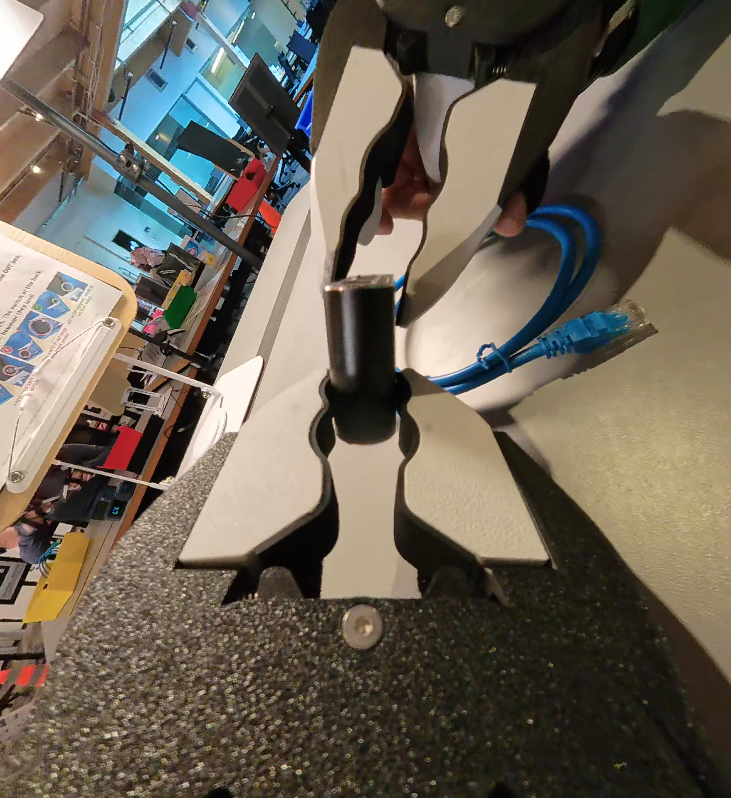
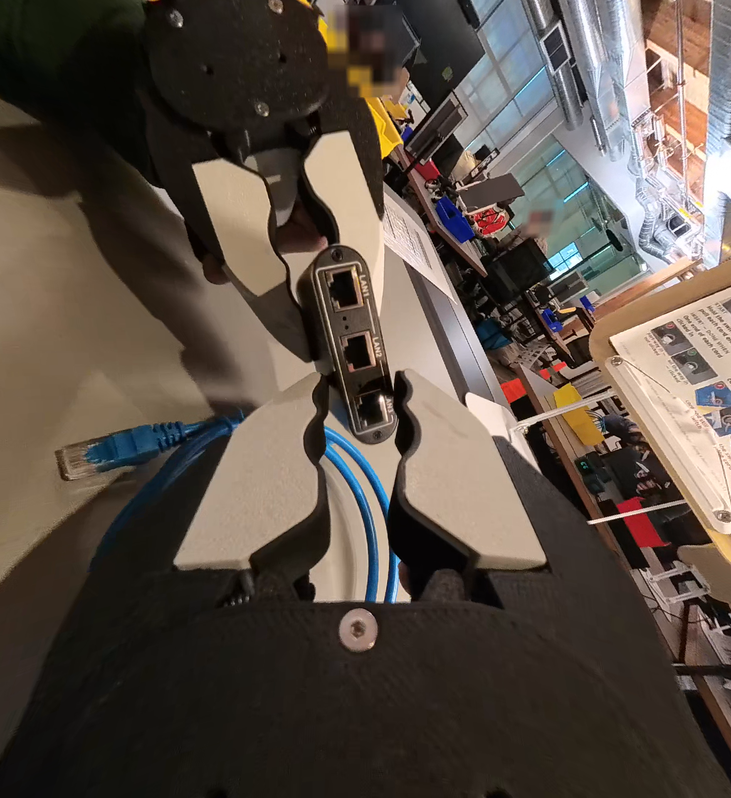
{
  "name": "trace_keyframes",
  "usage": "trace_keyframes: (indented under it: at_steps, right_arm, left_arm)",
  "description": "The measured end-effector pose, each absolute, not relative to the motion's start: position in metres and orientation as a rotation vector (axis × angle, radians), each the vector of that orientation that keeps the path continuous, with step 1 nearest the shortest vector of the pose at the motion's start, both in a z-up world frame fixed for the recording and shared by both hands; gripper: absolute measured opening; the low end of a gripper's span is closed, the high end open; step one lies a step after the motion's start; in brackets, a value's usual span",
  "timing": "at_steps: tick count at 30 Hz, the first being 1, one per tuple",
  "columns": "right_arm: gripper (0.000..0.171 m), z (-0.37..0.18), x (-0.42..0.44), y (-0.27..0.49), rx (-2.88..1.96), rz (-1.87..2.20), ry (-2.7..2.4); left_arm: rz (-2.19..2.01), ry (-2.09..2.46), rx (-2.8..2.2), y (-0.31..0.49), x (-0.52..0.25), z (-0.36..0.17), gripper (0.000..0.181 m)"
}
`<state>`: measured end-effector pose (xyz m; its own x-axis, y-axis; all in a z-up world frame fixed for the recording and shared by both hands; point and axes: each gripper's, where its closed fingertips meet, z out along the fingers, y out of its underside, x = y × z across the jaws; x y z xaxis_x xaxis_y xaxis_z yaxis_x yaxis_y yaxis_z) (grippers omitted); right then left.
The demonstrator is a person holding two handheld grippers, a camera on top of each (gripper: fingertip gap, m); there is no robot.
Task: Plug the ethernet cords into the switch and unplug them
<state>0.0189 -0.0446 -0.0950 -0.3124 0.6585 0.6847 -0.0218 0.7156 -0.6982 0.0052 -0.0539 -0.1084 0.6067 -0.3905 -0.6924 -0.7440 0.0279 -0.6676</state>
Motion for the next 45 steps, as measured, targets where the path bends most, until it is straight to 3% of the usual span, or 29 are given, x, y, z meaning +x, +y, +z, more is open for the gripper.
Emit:
trace_keyframes:
  at_steps: [8, 14, 18, 24, 27, 31, 37, 45]
  right_arm:
    - [0.029, -0.105, 0.016, -0.041, -0.495, 0.652, -1.803]
    - [0.041, -0.099, 0.018, -0.047, -0.462, 0.673, -1.777]
    - [0.030, -0.104, 0.018, -0.050, -0.431, 0.638, -1.796]
    - [0.028, -0.102, 0.018, -0.049, -0.391, 0.564, -1.785]
    - [0.028, -0.103, 0.018, -0.056, -0.357, 0.567, -1.786]
    - [0.028, -0.106, 0.017, -0.058, -0.337, 0.507, -1.789]
    - [0.027, -0.099, 0.015, -0.043, -0.390, 0.473, -1.752]
    - [0.039, -0.098, 0.021, -0.011, -0.696, 0.685, -1.821]
  left_arm:
    - [0.307, 0.995, -1.526, -0.058, 0.020, -0.101, 0.026]
    - [0.285, 1.013, -1.508, -0.060, 0.024, -0.100, 0.026]
    - [0.289, 1.022, -1.495, -0.061, 0.027, -0.099, 0.026]
    - [0.316, 1.007, -1.510, -0.058, 0.023, -0.102, 0.026]
    - [0.374, 1.013, -1.537, -0.053, 0.019, -0.109, 0.035]
    - [0.457, 1.070, -1.522, -0.052, 0.019, -0.116, 0.028]
    - [0.666, 1.041, -1.526, -0.045, -0.002, -0.109, 0.028]
    - [0.698, 0.888, -1.617, -0.041, -0.047, -0.110, 0.027]
